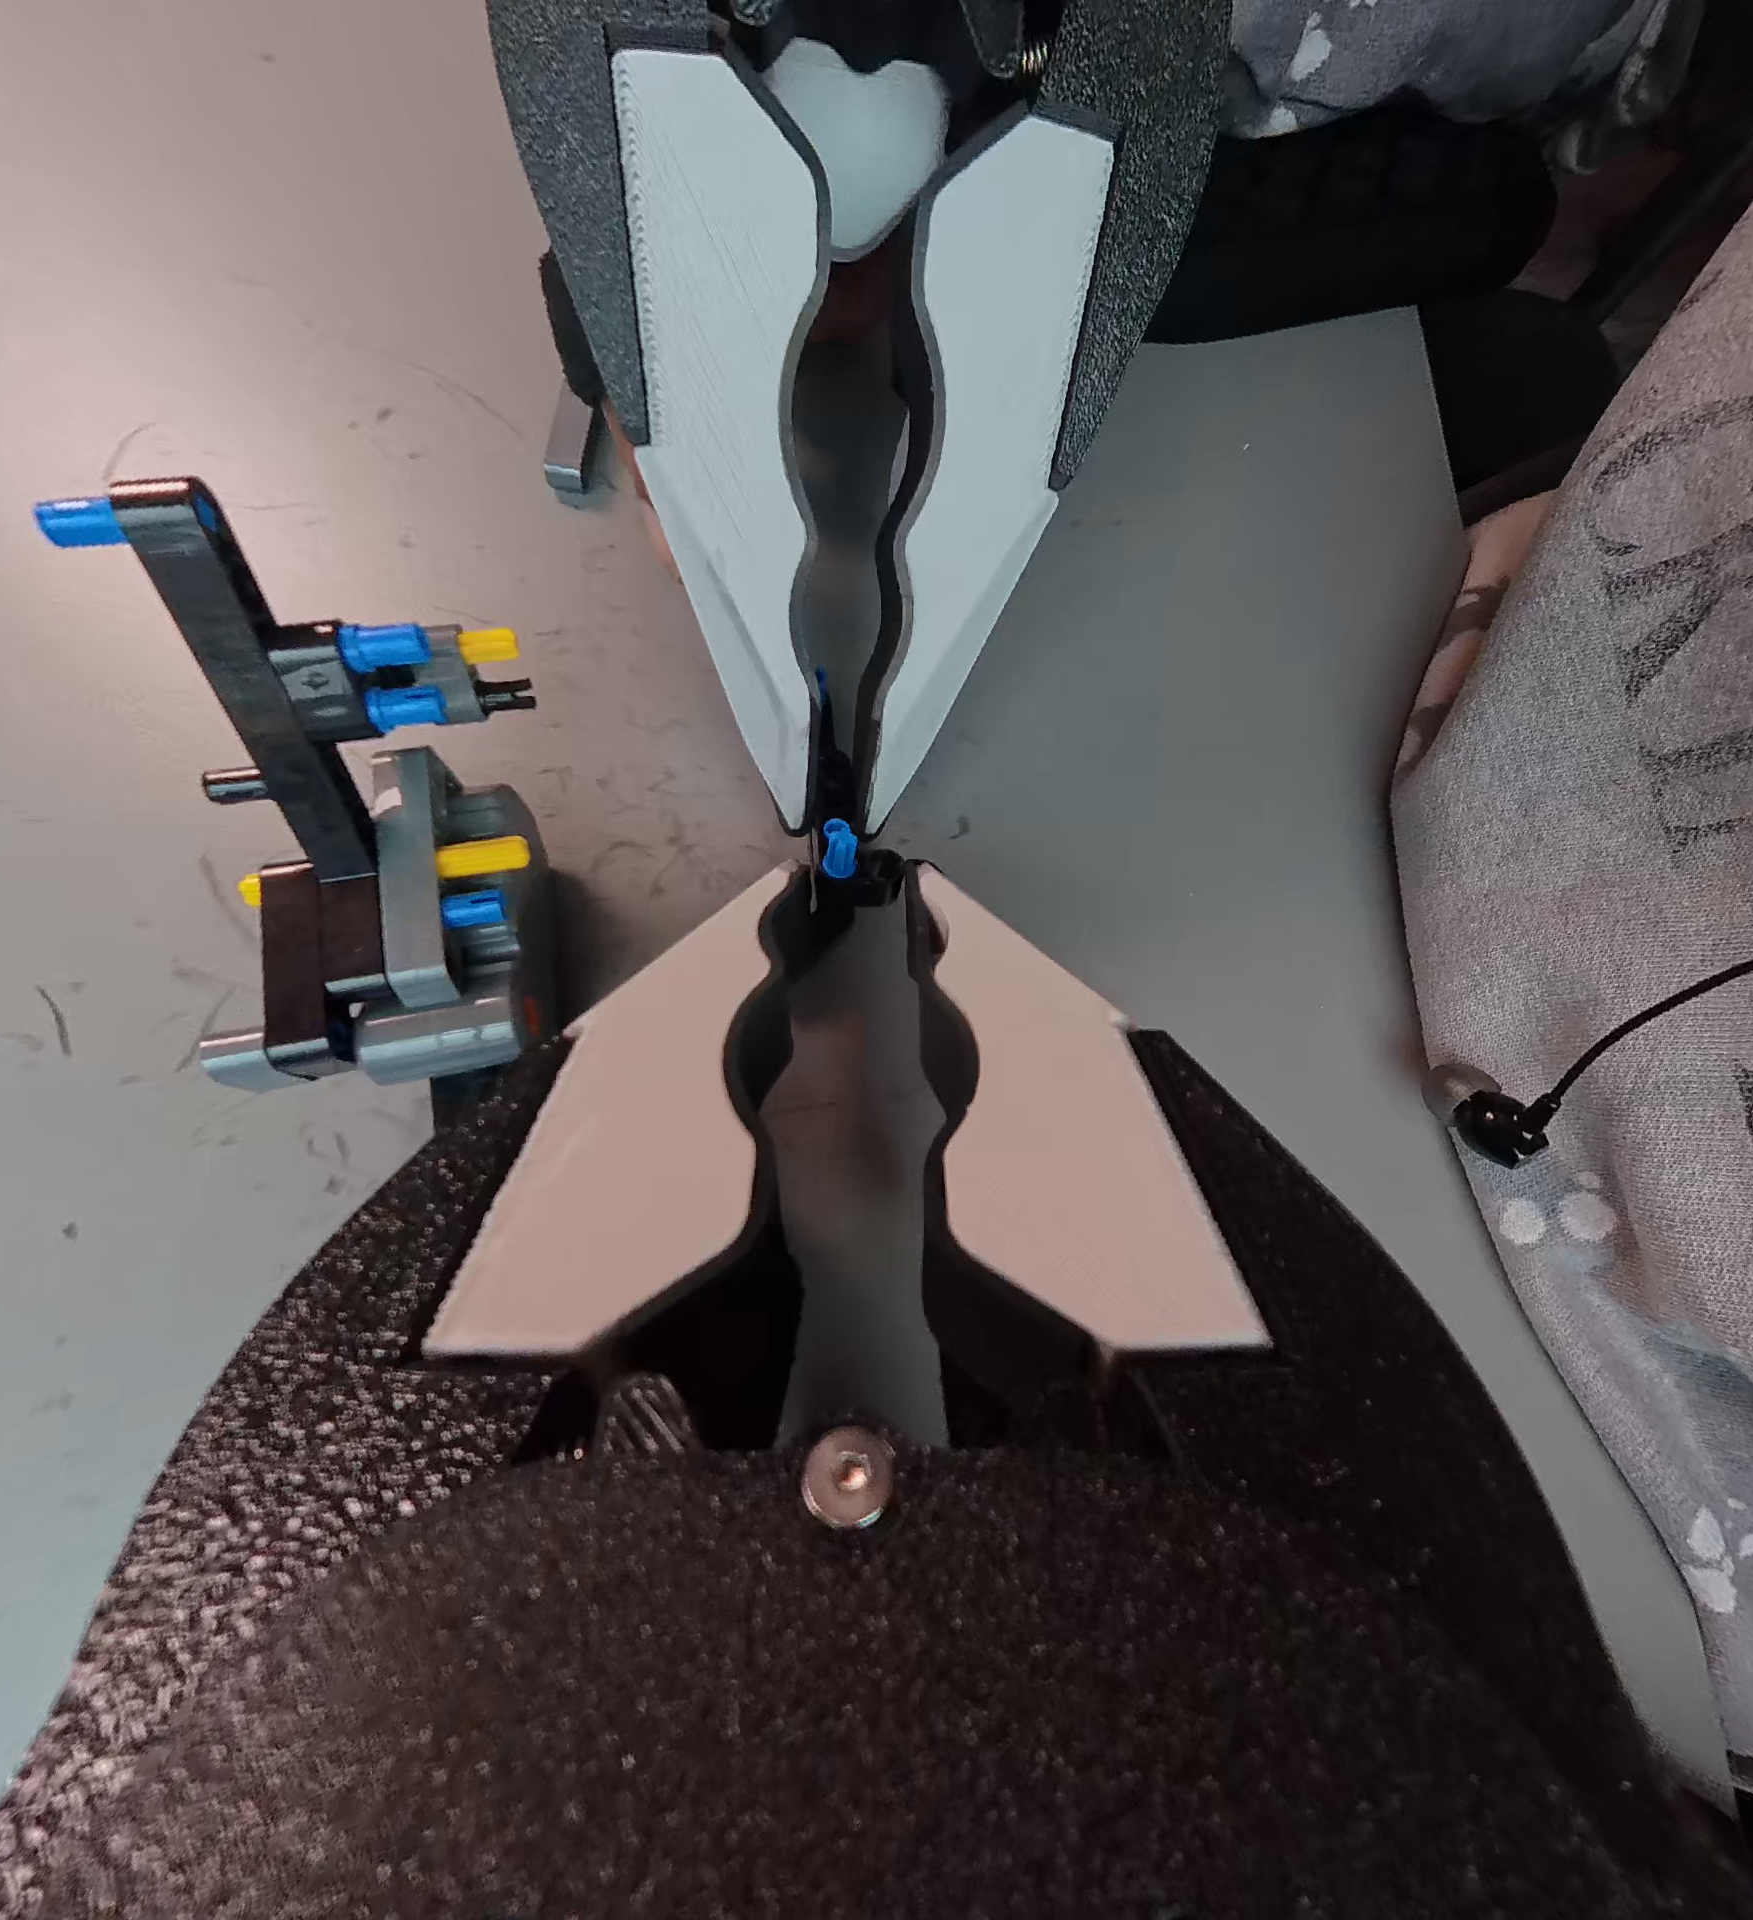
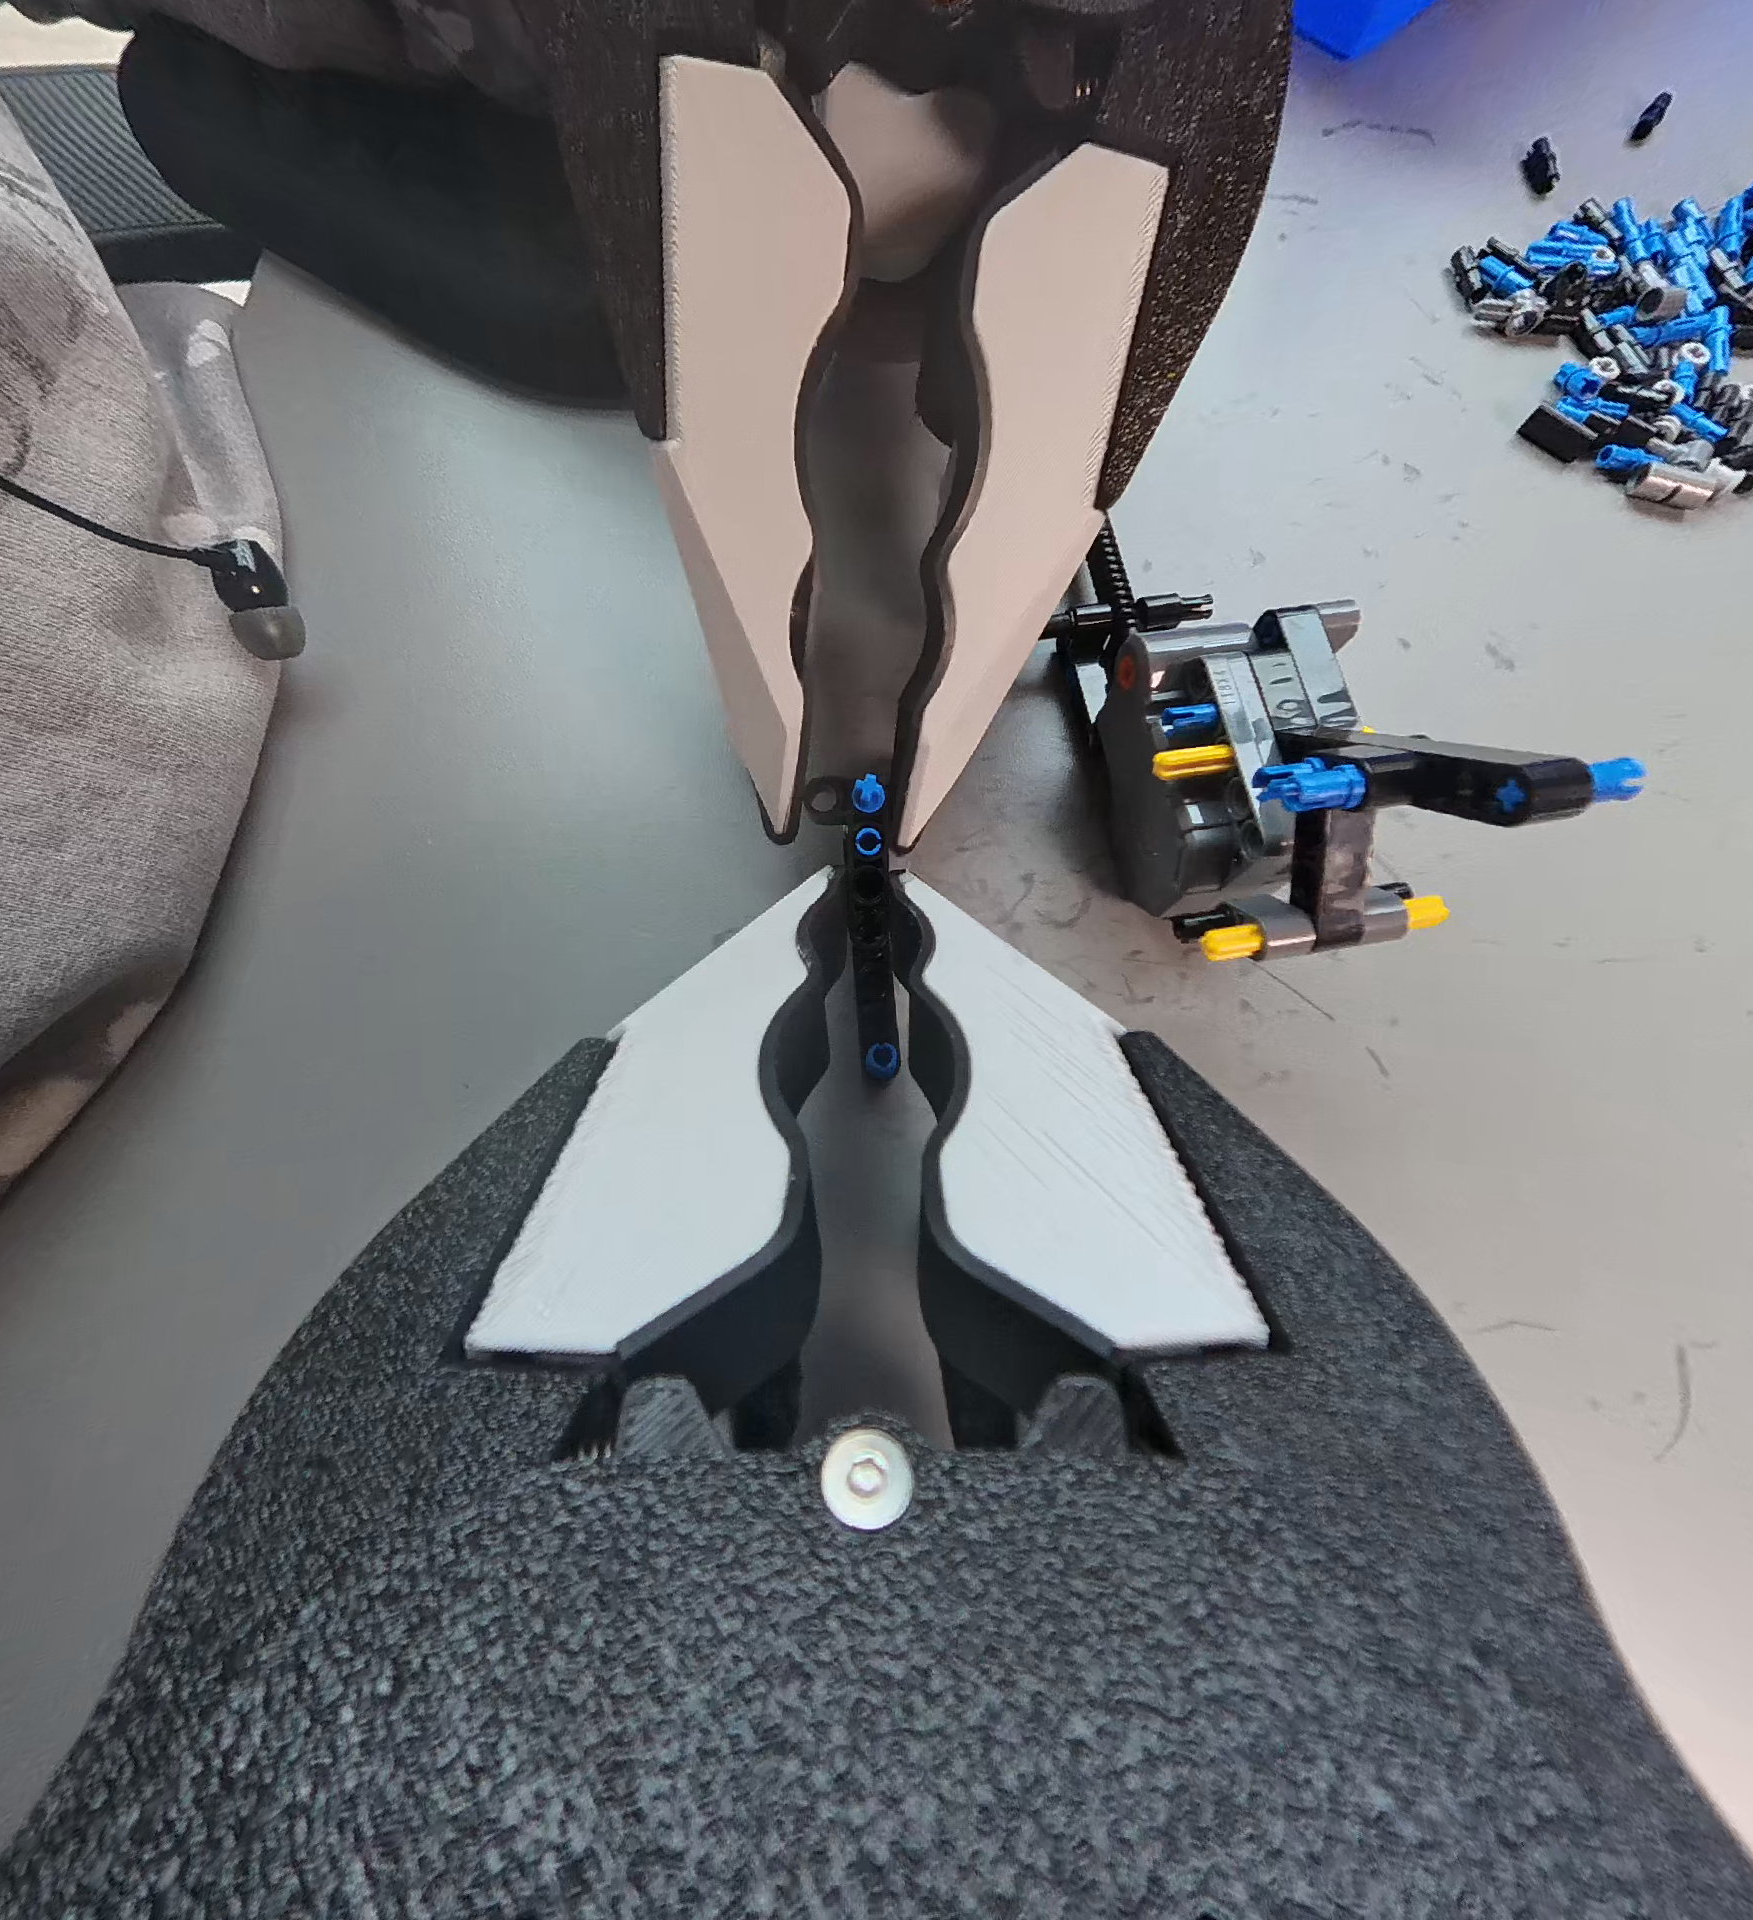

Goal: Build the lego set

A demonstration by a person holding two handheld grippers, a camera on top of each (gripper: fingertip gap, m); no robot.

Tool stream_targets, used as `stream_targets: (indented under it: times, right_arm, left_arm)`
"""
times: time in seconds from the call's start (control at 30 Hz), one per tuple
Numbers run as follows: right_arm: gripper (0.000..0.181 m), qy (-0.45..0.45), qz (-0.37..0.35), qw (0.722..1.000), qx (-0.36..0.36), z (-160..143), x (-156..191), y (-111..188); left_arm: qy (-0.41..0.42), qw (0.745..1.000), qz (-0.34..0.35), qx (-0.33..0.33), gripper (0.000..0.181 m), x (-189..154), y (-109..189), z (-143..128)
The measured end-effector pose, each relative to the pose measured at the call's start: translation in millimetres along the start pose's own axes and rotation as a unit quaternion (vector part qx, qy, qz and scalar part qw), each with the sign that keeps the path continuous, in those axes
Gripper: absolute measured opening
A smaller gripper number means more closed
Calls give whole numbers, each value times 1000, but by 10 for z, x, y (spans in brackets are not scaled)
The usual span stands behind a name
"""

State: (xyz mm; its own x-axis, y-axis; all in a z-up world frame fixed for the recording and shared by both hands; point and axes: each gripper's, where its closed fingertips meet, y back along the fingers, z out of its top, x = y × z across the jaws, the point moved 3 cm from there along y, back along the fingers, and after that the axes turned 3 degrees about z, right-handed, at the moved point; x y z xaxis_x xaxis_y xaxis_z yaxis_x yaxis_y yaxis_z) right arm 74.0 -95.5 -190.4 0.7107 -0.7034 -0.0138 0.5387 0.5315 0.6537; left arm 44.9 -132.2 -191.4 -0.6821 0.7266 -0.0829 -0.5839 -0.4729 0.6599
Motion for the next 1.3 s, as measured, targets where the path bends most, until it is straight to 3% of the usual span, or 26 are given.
stream_targets:
  times: [0.63,0.93,1.3]
  right_arm:
    - [8,7,0,1000,-3,-8,7,-6]
    - [23,1,8,1000,-19,32,12,61]
    - [8,7,-4,1000,-15,38,-8,55]
  left_arm:
    - [18,1000,-9,-1,17,-8,-6,15]
    - [17,1000,-4,1,17,9,-4,10]
    - [8,1000,-5,8,17,-7,-20,-3]
